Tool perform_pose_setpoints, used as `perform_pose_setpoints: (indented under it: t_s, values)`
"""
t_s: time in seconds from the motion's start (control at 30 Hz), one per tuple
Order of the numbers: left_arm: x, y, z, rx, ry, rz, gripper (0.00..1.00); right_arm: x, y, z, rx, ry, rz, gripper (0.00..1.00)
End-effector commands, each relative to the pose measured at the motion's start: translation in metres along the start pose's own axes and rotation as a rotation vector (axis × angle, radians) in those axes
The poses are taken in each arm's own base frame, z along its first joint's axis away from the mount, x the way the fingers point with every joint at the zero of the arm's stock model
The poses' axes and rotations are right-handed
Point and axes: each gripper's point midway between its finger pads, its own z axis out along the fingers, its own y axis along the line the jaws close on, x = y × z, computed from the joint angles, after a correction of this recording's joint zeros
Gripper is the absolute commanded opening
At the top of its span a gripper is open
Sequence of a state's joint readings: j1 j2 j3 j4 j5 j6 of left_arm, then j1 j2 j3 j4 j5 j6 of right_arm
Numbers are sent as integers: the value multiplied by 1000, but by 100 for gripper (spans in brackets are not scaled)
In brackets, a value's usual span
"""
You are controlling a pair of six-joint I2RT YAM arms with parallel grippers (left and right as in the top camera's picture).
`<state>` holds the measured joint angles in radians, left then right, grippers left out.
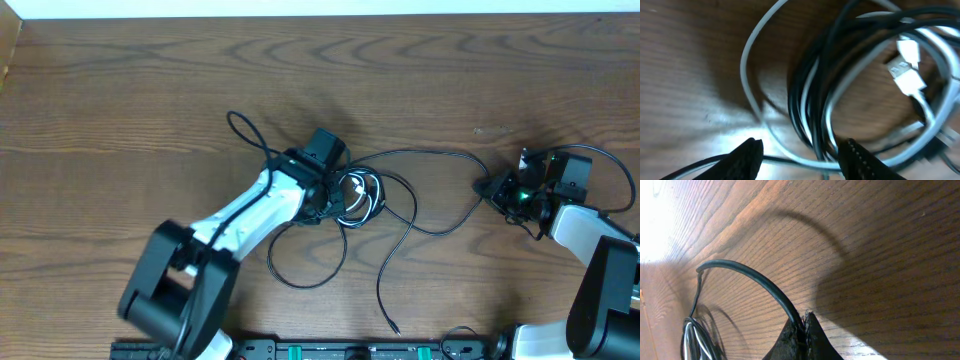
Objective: Untangle cables
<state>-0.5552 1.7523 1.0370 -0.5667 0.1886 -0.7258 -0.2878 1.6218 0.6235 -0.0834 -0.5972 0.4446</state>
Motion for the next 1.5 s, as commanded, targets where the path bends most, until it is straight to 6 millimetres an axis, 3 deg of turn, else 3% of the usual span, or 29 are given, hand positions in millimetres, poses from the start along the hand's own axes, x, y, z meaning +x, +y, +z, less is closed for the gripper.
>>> perform_pose_setpoints:
  t_s: [0.0, 0.23, 0.27, 0.37, 0.53, 0.63, 0.8, 0.83, 0.87, 1.1, 1.27, 1.37, 1.47]
  values:
    - [7, 4, 19, -25, 41, 10, 54, -2, 3, -1, -16, -2, 10, 1]
    - [10, -5, 49, -34, 37, 54, 54, -2, 2, -1, -16, -2, 10, 1]
    - [10, -5, 52, -43, 29, 60, 50, -2, 2, -1, -16, -2, 10, 1]
    - [10, 1, 56, -95, 6, 76, 10, -2, 2, -1, -16, -2, 10, 1]
    - [9, 16, 50, -178, -21, 83, 7, -2, 3, -1, -16, -2, 10, 1]
    - [1, 19, 24, -194, -55, 69, 7, -2, 3, -1, -16, -2, 10, 1]
    - [-22, -5, -52, -49, -232, 60, 7, -2, 2, -1, -15, -3, 10, 1]
    - [-26, -9, -70, -22, -283, 59, 7, -2, 2, -1, -15, -3, 10, 1]
    - [-31, -13, -100, 25, -362, 56, 7, -2, 2, -1, -15, -3, 11, 1]
    - [-38, 3, -194, 92, -638, 15, 7, -3, 0, -1, -4, -8, 11, 1]
    - [-33, 27, -228, 60, -741, -15, 8, -7, -13, -2, 67, -34, 19, 1]
    - [-27, 39, -225, 8, -723, -14, 7, -8, -23, -4, 121, -45, 33, 1]
    - [-21, 46, -209, -44, -665, 0, 8, -9, -30, -6, 145, -52, 44, 1]
